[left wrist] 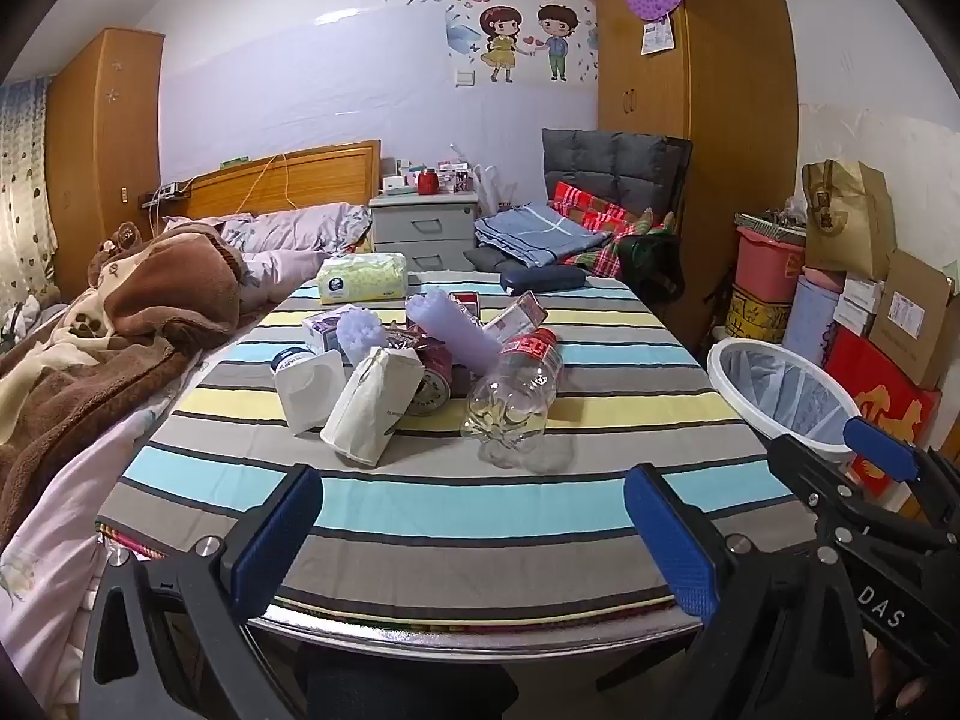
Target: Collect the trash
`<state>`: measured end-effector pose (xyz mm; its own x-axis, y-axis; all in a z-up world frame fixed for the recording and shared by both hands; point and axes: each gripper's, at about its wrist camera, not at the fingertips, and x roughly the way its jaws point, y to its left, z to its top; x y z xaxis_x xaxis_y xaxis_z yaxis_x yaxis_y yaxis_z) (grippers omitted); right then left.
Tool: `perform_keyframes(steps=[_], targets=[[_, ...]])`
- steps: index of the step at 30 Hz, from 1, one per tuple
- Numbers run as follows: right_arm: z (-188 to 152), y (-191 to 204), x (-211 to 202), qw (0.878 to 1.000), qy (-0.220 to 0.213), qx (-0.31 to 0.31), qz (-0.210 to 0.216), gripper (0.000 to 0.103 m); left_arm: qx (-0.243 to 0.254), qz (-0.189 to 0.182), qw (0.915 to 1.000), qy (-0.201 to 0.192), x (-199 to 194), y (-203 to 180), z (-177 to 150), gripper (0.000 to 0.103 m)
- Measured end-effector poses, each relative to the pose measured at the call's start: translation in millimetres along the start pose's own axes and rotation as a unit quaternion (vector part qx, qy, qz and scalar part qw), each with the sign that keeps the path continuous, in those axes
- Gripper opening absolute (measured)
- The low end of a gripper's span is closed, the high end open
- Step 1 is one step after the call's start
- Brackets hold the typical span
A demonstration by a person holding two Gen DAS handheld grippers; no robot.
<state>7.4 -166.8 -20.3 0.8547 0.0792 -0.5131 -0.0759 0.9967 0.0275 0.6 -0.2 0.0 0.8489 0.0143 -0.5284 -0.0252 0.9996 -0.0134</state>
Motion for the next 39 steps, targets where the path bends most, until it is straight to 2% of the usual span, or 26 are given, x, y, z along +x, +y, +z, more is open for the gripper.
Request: perform_keyframes(steps=[39], targets=[[0.2, -0.4, -1.6, 1.000, -0.009, -0.002, -0.001, 0.079, -0.003, 0.001, 1.0000, -0.003, 2.8, 2.7, -1.7, 0.102]])
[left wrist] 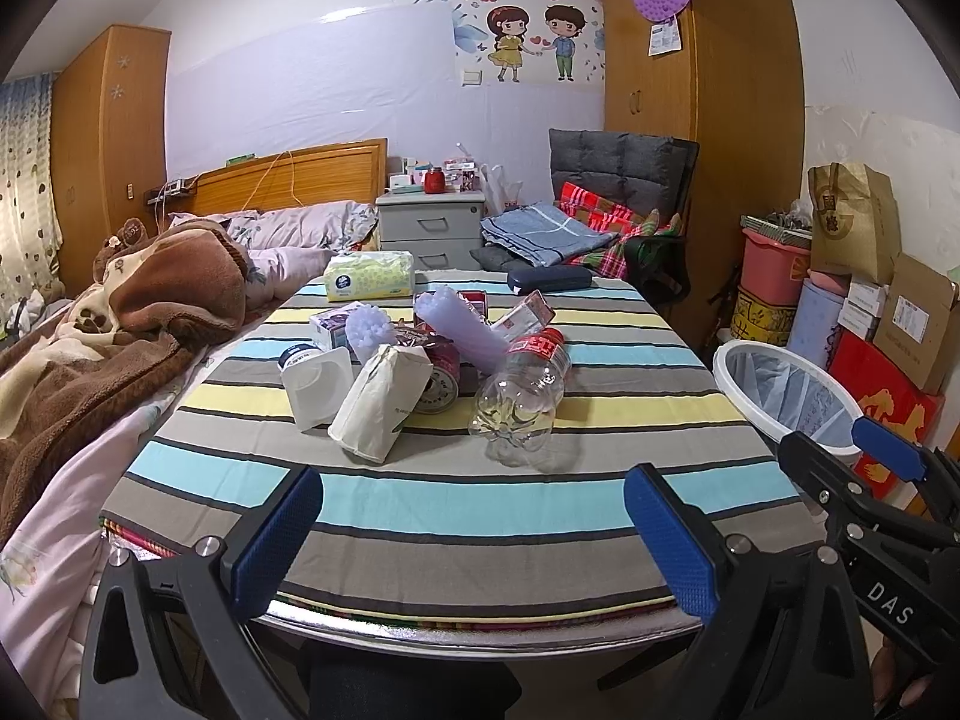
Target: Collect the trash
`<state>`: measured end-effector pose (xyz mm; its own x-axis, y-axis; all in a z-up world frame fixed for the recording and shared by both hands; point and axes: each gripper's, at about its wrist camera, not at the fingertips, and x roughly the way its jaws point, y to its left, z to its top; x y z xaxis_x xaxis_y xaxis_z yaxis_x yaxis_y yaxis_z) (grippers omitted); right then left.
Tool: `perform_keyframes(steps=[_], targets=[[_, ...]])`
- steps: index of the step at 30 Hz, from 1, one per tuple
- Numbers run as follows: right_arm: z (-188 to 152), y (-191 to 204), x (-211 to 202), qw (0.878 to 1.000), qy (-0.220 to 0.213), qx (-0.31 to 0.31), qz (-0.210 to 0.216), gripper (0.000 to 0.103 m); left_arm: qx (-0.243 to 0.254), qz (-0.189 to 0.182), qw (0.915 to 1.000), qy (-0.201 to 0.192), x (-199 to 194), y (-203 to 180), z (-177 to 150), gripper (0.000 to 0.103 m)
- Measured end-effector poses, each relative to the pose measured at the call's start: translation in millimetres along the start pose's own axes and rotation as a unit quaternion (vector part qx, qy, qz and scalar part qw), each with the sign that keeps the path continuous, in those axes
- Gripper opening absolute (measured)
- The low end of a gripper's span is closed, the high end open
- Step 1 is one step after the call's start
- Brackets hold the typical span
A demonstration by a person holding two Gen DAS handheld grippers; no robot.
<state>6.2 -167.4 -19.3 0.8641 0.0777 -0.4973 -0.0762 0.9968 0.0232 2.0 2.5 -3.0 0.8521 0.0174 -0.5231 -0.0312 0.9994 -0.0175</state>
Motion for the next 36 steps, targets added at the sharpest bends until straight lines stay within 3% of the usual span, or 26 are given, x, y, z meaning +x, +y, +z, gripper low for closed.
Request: perform_keyframes(steps=[36], targets=[[2.2, 0.2, 0.0, 1.000, -0.001, -0.003, -0.003, 0.079, 0.000, 0.001, 1.0000, -0.002, -2.3, 1.2, 1.0, 0.102]])
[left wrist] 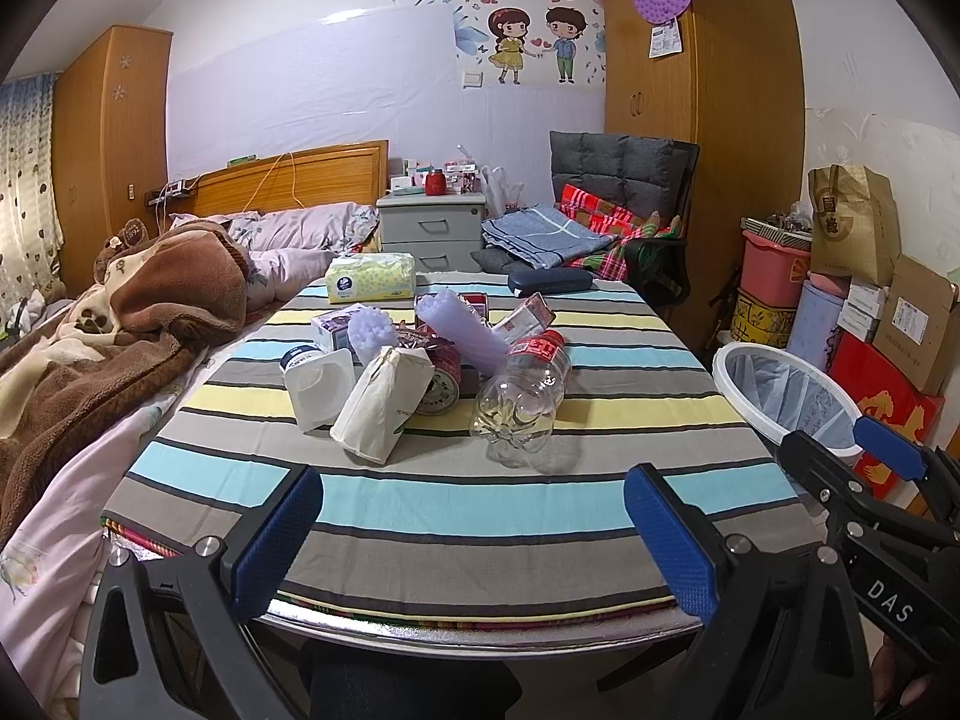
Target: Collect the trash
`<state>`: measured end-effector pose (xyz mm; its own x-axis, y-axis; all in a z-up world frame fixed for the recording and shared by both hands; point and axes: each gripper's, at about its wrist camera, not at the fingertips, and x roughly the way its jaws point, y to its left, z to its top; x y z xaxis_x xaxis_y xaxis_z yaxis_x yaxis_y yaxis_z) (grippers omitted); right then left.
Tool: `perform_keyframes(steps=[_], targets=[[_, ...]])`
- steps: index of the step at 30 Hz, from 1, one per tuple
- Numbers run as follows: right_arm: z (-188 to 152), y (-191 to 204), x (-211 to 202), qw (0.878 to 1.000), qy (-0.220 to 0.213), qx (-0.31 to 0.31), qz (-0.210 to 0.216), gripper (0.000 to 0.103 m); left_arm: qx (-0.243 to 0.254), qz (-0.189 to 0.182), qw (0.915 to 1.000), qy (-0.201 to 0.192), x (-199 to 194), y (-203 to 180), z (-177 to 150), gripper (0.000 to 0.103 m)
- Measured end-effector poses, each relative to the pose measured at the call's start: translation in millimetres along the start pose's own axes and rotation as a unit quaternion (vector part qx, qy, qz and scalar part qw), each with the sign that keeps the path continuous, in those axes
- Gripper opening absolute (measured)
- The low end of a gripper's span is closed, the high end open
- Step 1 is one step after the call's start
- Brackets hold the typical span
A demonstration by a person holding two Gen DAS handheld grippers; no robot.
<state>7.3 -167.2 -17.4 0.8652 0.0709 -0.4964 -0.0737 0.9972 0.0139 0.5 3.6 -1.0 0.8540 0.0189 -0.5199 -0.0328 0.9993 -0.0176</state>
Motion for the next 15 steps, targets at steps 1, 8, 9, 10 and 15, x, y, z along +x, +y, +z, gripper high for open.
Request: perform_keyframes(steps=[1, 8, 9, 10, 15], targets=[[0.3, -0.1, 0.0, 1.000, 0.000, 0.000, 0.000, 0.079, 0.000, -0.001, 1.0000, 0.000, 0.1, 0.1, -0.1, 0.102], [-0.4, 0.0, -0.3, 1.000, 0.000, 0.000, 0.000, 0.079, 0.000, -0.001, 1.0000, 0.000, 0.1, 0.6, 0.3, 0.102], [-0.5, 0.1, -0.2, 1.000, 0.000, 0.000, 0.000, 0.079, 0.000, -0.001, 1.0000, 0.000, 0.0, 0.0, -0.1, 0.102], [-0.3, 0.2, 0.0, 1.000, 0.000, 0.000, -0.001, 0.079, -0.001, -0.001, 1.0000, 0.000, -0.3, 0.2, 0.2, 0.102], [-0.7, 0.2, -0.5, 1.000, 0.000, 0.000, -0.001, 0.079, 0.000, -0.001, 1.0000, 0.001, -1.3, -0.1, 0.9, 0.102]])
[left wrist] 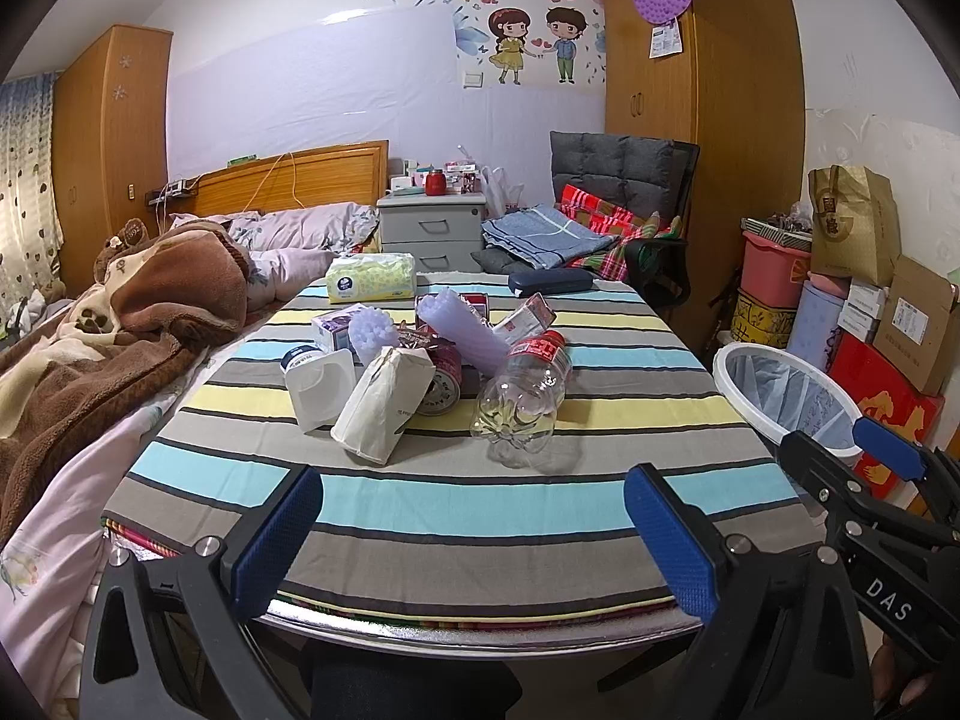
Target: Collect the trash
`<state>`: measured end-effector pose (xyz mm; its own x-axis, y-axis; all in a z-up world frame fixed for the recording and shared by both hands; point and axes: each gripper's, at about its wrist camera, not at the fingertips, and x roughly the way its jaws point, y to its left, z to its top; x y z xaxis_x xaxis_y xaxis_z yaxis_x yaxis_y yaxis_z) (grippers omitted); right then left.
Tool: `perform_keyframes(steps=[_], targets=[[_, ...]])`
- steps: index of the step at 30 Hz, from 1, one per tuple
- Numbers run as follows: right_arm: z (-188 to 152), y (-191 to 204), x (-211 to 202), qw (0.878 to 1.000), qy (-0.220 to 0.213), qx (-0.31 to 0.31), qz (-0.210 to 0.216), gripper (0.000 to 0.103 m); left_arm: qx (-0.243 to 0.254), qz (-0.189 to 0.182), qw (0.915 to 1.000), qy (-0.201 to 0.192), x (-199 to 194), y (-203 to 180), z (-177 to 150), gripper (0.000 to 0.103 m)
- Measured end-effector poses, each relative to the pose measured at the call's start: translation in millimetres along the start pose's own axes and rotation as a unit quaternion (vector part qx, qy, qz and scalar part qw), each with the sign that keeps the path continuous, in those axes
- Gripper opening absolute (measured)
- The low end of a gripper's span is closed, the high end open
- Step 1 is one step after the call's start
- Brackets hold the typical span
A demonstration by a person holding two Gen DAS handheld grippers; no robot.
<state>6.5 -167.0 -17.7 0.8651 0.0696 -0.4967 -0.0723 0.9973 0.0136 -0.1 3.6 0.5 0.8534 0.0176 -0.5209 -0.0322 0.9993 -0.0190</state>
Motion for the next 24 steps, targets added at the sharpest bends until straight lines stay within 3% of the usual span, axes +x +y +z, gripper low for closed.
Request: perform_keyframes(steps=[13, 18, 24], targets=[[1, -3, 8, 1.000, 0.004, 0.006, 0.009, 0.079, -0.009, -0.009, 0.9999, 0.012, 3, 9, 4, 0.102], [5, -1, 32, 0.999, 0.024, 0.016, 0.031, 0.079, -0.020, -0.028, 0.9990, 0.029, 24, 31, 7, 0.102], [13, 12, 66, 0.996, 0.050, 0.019, 0.074, 0.079, -0.022, -0.006, 0.9982, 0.055, 55, 61, 14, 0.102]])
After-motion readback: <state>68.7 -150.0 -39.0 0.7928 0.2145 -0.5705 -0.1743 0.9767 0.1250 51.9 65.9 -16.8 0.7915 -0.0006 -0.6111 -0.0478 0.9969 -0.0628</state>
